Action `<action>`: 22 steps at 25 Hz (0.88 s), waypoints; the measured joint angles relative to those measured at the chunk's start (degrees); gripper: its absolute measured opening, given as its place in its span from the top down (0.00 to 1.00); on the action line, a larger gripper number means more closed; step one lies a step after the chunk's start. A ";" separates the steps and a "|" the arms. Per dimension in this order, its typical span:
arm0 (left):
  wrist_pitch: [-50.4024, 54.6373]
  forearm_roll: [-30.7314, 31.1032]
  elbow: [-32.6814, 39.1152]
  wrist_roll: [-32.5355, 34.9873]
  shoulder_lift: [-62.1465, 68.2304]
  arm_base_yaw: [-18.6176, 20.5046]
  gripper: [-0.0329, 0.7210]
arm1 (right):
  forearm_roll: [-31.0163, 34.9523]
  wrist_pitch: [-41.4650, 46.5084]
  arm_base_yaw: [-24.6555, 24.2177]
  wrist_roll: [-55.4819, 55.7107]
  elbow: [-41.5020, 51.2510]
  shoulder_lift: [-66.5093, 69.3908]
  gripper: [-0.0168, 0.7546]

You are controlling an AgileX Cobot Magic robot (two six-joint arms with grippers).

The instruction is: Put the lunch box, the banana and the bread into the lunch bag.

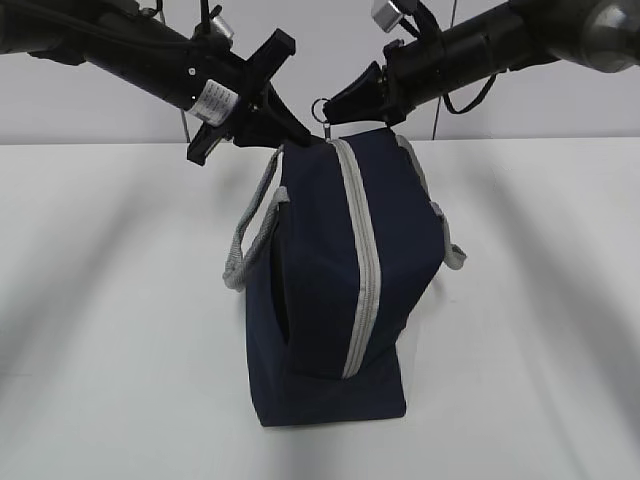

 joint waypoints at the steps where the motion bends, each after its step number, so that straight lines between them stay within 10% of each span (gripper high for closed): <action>1: 0.38 0.00 -0.05 0.46 0.00 -0.06 0.93 | -0.13 0.10 -0.12 0.00 -0.97 0.00 1.00; 22: 4.68 -0.56 -0.11 5.92 0.00 -0.06 0.95 | 2.17 1.36 -0.34 -3.84 -4.96 4.81 1.00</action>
